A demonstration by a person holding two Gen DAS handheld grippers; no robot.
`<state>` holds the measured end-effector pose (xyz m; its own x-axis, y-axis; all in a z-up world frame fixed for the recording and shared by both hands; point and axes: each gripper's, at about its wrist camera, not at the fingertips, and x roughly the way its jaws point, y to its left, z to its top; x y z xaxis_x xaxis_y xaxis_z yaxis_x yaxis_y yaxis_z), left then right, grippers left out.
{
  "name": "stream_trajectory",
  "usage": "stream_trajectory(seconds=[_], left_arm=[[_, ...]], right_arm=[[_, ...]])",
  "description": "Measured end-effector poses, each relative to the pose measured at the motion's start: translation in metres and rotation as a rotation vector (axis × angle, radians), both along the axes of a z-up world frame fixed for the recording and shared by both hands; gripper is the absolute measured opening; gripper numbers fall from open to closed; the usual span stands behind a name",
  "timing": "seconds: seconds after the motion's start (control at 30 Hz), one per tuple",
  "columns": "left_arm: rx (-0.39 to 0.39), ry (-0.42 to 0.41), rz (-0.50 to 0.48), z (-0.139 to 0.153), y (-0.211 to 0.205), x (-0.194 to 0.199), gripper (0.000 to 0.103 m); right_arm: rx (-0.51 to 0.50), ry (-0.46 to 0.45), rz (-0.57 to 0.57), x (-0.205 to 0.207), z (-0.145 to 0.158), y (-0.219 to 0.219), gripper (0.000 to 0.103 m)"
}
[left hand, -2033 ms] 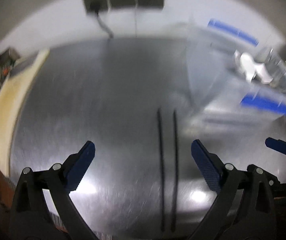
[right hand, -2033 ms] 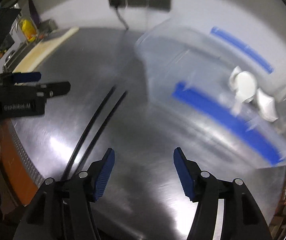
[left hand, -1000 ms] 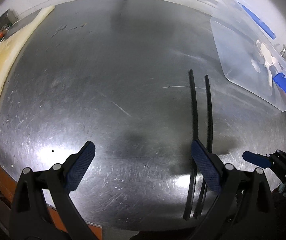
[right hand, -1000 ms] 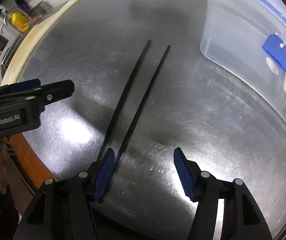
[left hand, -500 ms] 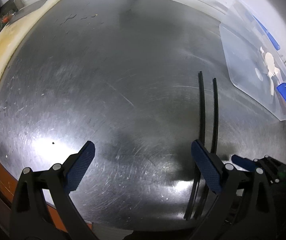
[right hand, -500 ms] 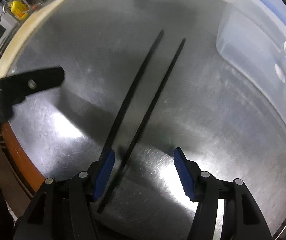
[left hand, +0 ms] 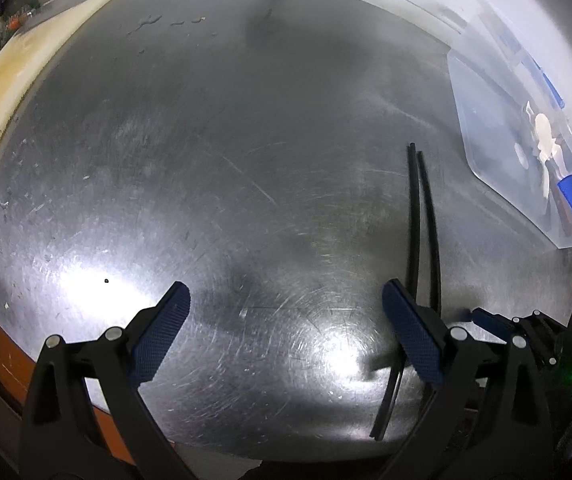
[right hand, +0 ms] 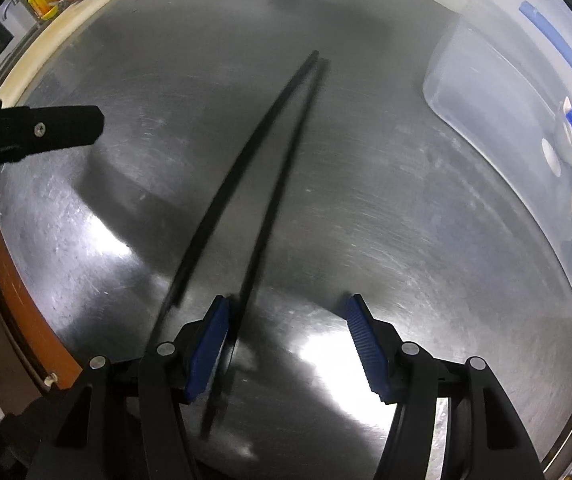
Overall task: Organize utensils
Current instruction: 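Close the right tool on one black chopstick and lift it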
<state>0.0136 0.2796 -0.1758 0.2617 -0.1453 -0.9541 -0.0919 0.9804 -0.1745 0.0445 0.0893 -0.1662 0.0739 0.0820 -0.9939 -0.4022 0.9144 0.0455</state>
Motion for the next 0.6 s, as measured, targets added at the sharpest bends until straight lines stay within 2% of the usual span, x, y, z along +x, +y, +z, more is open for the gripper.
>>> stream_trajectory(seconds=[0.07, 0.13, 0.2, 0.33, 0.43, 0.53, 0.6], left_arm=[[-0.012, 0.003, 0.002, -0.001, 0.001, 0.000, 0.093], [-0.027, 0.006, 0.006, -0.002, 0.002, 0.000, 0.093], [-0.041, 0.008, 0.009, -0.002, 0.003, 0.001, 0.093], [-0.074, 0.008, 0.009, -0.002, 0.000, 0.003, 0.093], [-0.121, 0.006, 0.009, 0.000, -0.004, 0.004, 0.093], [-0.247, 0.011, 0.015, -0.001, -0.012, 0.006, 0.093], [-0.371, 0.028, -0.004, -0.004, -0.022, 0.008, 0.093]], right_arm=[[0.002, -0.002, 0.004, -0.002, 0.000, -0.005, 0.055], [0.005, -0.007, 0.009, -0.004, 0.001, -0.008, 0.040], [0.007, -0.002, 0.022, -0.005, 0.001, -0.011, 0.008], [0.010, 0.001, 0.026, -0.010, 0.000, -0.019, 0.007], [0.077, 0.064, -0.013, -0.009, -0.001, -0.030, 0.007], [0.194, 0.150, -0.084, -0.003, -0.003, -0.056, 0.007], [0.286, 0.202, -0.129, -0.002, 0.001, -0.071, 0.007]])
